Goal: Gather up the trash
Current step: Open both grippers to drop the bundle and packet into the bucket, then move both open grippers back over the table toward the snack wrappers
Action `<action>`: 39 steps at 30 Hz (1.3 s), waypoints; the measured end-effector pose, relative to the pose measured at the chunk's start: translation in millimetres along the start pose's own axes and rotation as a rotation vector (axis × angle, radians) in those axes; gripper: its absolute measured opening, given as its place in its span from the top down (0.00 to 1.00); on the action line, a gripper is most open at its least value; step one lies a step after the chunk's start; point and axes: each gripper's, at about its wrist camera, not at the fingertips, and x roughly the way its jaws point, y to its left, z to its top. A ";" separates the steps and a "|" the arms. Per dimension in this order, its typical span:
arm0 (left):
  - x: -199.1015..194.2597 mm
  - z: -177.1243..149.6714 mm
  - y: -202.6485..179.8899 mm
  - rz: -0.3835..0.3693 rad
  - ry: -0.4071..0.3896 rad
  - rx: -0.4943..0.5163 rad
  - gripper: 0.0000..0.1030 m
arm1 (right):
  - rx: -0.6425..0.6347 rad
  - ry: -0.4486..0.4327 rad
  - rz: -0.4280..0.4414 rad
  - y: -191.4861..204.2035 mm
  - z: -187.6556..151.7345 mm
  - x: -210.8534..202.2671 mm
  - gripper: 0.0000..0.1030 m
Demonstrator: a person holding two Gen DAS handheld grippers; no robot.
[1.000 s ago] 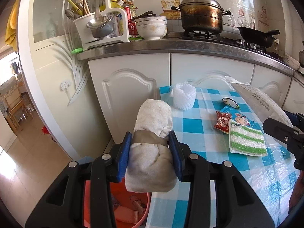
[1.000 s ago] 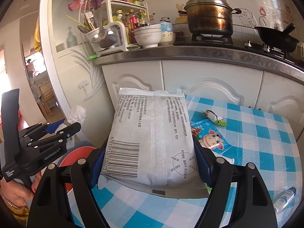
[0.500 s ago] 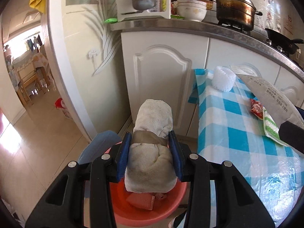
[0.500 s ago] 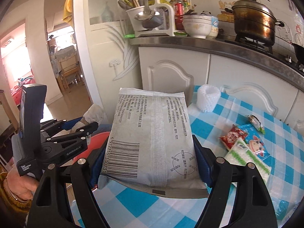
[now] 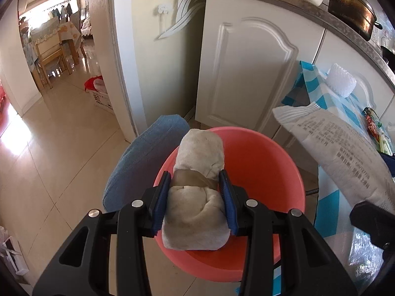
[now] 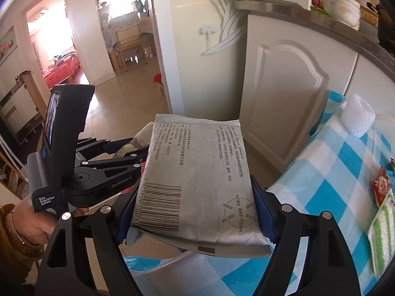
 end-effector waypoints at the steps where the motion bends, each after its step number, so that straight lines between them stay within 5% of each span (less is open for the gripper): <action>1: 4.0 -1.4 2.0 -0.007 0.010 -0.006 0.60 | -0.008 0.013 0.001 1.3 -0.3 5.5 0.23; 6: 20.0 -9.3 8.2 -0.028 0.051 -0.023 0.55 | -0.025 0.070 0.009 2.4 -1.5 26.5 0.15; 11: 18.4 -14.4 13.1 -0.027 0.032 -0.030 0.18 | 0.070 0.048 0.046 -15.2 -6.0 23.6 0.10; 14: 16.8 -14.7 16.9 -0.019 0.028 -0.034 0.13 | 0.183 0.032 0.112 -33.3 -10.8 17.6 0.09; 19: 12.1 -13.0 25.1 -0.033 0.018 -0.088 0.10 | 0.357 -0.053 0.206 -65.0 -22.5 -5.4 0.09; 24: 8.3 -11.9 24.5 -0.050 0.025 -0.128 0.08 | 0.432 -0.136 0.194 -84.3 -33.1 -32.5 0.09; 39: -17.7 -15.8 -21.9 -0.197 0.037 -0.095 0.08 | 0.412 -0.216 0.098 -94.3 -72.9 -76.1 0.09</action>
